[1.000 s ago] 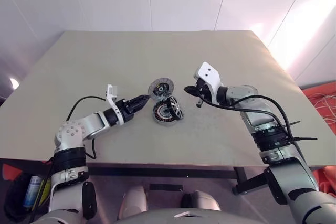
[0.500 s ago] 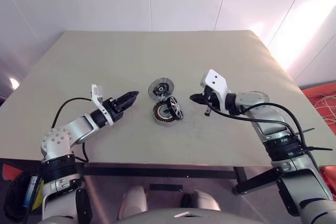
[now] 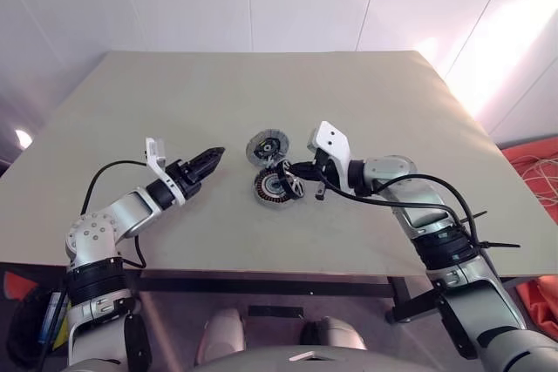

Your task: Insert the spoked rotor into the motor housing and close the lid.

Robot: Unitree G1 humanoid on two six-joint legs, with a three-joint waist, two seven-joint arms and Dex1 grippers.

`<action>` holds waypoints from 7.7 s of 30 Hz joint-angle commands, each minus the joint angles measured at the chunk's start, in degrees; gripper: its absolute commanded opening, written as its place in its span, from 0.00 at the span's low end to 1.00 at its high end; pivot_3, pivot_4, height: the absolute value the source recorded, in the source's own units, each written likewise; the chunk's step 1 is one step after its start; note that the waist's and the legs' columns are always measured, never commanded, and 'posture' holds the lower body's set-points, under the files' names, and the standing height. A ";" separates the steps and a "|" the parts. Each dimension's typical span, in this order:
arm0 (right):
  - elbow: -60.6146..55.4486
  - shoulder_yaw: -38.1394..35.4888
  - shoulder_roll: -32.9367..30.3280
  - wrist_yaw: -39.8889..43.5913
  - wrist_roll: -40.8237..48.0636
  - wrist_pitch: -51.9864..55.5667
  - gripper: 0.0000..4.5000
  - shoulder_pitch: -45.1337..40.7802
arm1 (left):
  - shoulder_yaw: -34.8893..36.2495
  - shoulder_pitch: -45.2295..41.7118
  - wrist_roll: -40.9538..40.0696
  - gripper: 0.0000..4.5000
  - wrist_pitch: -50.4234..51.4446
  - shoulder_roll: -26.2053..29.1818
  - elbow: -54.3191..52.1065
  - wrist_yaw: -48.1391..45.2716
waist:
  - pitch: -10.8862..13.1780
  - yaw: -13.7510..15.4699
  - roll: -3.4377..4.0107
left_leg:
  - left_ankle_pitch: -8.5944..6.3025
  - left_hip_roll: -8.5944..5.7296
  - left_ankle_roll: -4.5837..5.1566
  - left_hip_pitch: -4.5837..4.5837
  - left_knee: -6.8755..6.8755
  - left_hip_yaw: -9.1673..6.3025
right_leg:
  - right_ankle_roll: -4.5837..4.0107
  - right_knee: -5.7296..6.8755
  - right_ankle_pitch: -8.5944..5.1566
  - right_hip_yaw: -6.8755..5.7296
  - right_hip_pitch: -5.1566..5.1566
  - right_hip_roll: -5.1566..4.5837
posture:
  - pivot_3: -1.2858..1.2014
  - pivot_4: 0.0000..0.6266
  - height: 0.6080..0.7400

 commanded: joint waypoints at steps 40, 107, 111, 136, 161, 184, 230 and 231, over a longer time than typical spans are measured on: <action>-2.78 -2.86 -0.81 -3.12 1.05 1.71 0.00 -4.02 | 0.40 -3.49 1.04 0.59 -4.40 3.37 3.77 -1.58 | 0.00 -0.06 -0.01 | 0.00 0.00 -0.19 0.01 -0.03 -0.01 | 0.00 0.01 0.00 0.00 0.02 0.00 | 0.52 0.00 1.00; -8.68 -8.19 5.00 -5.98 7.64 11.08 0.00 -5.96 | 2.00 -4.97 2.35 0.59 -5.01 5.28 5.47 -2.43 | 0.01 -0.02 -0.03 | 0.01 0.00 -0.23 0.05 -0.06 -0.03 | -0.01 0.00 0.01 0.00 -0.05 0.00 | 0.52 0.00 1.00; -10.28 -11.76 1.13 -6.13 9.97 14.81 0.00 -2.81 | 1.01 -5.75 3.02 0.59 -5.32 4.83 6.58 -3.14 | 0.01 -0.01 -0.04 | 0.01 0.00 -0.23 0.06 -0.06 -0.02 | 0.01 -0.01 0.00 0.01 0.04 0.00 | 0.52 0.00 1.00; -21.60 2.71 -10.74 -3.72 -1.23 11.45 0.80 1.54 | 0.91 -6.17 5.03 0.60 -5.00 5.01 7.50 -4.65 | 0.02 -0.03 -0.02 | 0.03 0.00 -0.23 -0.01 -0.11 -0.01 | 0.12 -0.05 -0.06 0.01 0.00 0.01 | 0.52 0.00 1.00; -20.64 5.96 -9.48 -1.57 -9.32 -3.31 0.80 -7.02 | 1.95 -5.09 5.18 0.60 -5.52 4.31 6.70 -3.65 | 0.01 0.16 -0.05 | 0.03 -0.01 -0.24 0.03 -0.09 -0.03 | 0.01 -0.01 0.01 0.01 -0.05 0.00 | 0.52 0.00 1.00; 18.43 24.69 -5.16 35.14 -16.07 -56.53 0.80 -31.19 | 1.91 -5.15 5.96 0.60 -5.97 3.26 6.52 -4.19 | 0.01 -0.28 -0.05 | -0.11 0.02 0.49 -0.39 0.20 0.00 | -0.16 0.15 0.05 0.01 -0.44 0.01 | 0.52 0.00 1.00; 46.78 25.19 2.59 14.37 -35.99 -75.27 0.67 -41.39 | 1.60 -3.45 4.76 0.60 -7.07 3.31 5.12 -2.58 | 0.07 -1.68 -0.16 | -0.14 0.26 0.34 -1.03 1.14 0.00 | -0.39 1.04 0.10 0.01 -1.14 0.02 | 0.52 0.00 1.00; 46.74 25.11 2.39 14.29 -35.98 -75.30 0.67 -41.46 | 1.52 -3.51 4.82 0.60 -7.11 3.28 5.22 -2.62 | 0.07 -1.68 -0.17 | -0.14 0.26 0.34 -1.03 1.15 0.00 | -0.39 1.04 0.10 0.01 -1.14 0.02 | 0.52 0.00 1.00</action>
